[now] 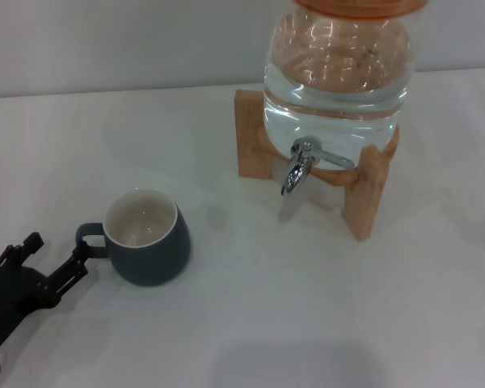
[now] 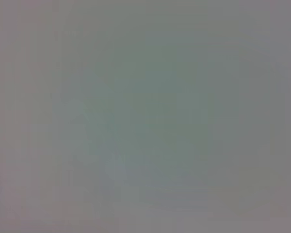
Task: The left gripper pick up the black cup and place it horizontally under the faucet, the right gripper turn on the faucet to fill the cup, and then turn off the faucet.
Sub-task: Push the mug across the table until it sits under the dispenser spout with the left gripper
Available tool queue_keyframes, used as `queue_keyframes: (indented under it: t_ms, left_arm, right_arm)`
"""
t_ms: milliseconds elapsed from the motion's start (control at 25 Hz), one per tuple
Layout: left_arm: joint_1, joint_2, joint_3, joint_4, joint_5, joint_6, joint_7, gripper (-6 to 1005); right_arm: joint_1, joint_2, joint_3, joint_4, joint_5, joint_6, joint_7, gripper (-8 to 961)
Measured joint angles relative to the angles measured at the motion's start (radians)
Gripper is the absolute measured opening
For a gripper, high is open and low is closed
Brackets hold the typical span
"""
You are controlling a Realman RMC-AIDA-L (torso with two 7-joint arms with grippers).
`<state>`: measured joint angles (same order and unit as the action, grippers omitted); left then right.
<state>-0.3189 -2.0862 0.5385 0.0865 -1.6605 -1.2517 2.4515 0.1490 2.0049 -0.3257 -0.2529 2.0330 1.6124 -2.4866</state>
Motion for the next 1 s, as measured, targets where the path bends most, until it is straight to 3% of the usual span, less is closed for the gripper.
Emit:
queue_keyframes:
  t_ms: [880,1000]
  left_arm:
    - [-0.059,-0.002,0.003,0.0,0.004,0.045,0.004,838]
    - [-0.064,-0.002,0.003,-0.001,0.004,0.045,0.003,638]
  right_arm:
    - [0.017,0.0,-0.004,0.003,0.0,-0.012,-0.002,826]
    - [0.021,0.0,-0.004,0.003,-0.001,-0.016,-0.002,825]
